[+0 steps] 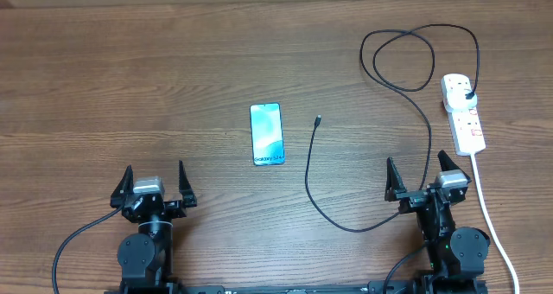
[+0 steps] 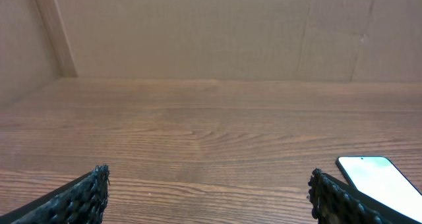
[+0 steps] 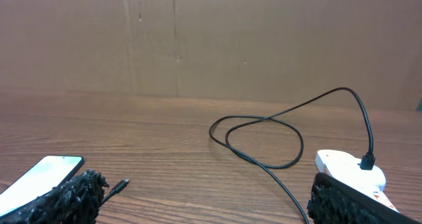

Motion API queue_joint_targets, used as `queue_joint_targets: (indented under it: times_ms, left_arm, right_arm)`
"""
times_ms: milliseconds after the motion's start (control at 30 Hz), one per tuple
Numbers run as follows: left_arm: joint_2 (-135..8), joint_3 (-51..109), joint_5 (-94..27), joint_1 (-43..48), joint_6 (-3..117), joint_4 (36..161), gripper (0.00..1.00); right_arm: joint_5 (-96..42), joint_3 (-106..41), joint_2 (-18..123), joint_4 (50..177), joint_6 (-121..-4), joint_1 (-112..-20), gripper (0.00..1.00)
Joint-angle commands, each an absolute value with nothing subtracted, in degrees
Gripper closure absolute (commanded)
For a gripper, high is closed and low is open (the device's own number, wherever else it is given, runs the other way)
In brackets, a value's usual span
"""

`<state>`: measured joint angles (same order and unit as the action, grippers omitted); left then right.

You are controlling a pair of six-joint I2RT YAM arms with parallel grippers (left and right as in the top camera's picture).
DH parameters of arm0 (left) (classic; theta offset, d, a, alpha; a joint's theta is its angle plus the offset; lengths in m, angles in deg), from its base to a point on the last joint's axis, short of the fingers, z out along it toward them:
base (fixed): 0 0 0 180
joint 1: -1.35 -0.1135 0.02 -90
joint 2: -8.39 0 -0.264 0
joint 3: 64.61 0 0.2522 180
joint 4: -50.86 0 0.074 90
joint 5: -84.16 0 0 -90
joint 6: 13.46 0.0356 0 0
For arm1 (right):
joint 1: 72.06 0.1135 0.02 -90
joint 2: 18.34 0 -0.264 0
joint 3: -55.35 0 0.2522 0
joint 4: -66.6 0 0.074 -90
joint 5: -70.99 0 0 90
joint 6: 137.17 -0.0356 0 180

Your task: Plug charger to phone and switch on socket

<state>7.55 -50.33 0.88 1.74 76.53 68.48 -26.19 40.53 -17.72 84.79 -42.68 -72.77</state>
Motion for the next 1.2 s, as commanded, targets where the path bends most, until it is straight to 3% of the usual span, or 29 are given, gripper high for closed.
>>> queue_joint_targets:
  times_ms: [0, 367, 467, 500, 567, 667, 767, 900, 933, 1000, 1100, 1167]
  left_arm:
    - [8.14, -50.57, 1.6, 1.61, 75.92, 68.4, 0.0]
    - [8.14, -50.57, -0.1, 1.65, 75.68, 68.46, 0.0]
    - [8.12, -50.53, -11.88, 1.74, 72.7, 68.64, 0.0]
    - [8.12, -50.53, -23.51, 1.8, 64.57, 67.43, 0.0]
    - [8.12, -50.53, -35.23, 1.8, 54.02, 66.87, 0.0]
    - [8.12, -50.53, -41.98, 1.8, 41.97, 66.95, 0.0]
    - [8.14, -50.53, -41.24, 1.74, 32.4, 63.81, 0.01]
    - [8.14, -50.53, -39.27, 1.74, 30.72, 41.6, 0.0]
    - [8.12, -50.33, -35.51, 1.74, 30.67, 31.94, 0.0]
    - [8.12, -48.52, -29.83, 1.74, 30.7, 24.66, 0.0]
    - [7.97, -40.17, -27.47, 1.74, 37.78, 31.44, 0.0]
    - [5.72, -29.13, -26.4, 1.74, 46.87, 47.83, 0.0]
  right_arm:
    - [-25.69, 41.12, -18.18, 84.7, -42.81, -72.92, 0.0]
    - [-25.69, 41.12, -18.18, 84.68, -42.81, -72.92, 0.0]
    - [-25.69, 41.12, -18.18, 84.68, -42.81, -72.92, 0.0]
    - [-25.69, 41.12, -18.18, 84.7, -42.81, -72.92, 0.0]
    - [-25.69, 41.12, -18.18, 84.68, -42.81, -72.92, 0.0]
    - [-25.69, 41.12, -18.18, 84.68, -42.81, -72.92, 0.0]
    - [-25.69, 41.12, -18.18, 84.68, -42.81, -72.92, 0.0]
    - [-25.69, 41.12, -18.18, 84.68, -42.81, -72.92, 0.0]
    - [-25.69, 41.12, -18.18, 84.68, -42.81, -72.92, 0.0]
    - [-25.69, 41.12, -18.18, 84.7, -42.81, -72.92, 0.0]
    - [-25.69, 41.12, -18.18, 84.7, -42.81, -72.92, 0.0]
    - [-25.69, 41.12, -18.18, 84.7, -42.81, -72.92, 0.0]
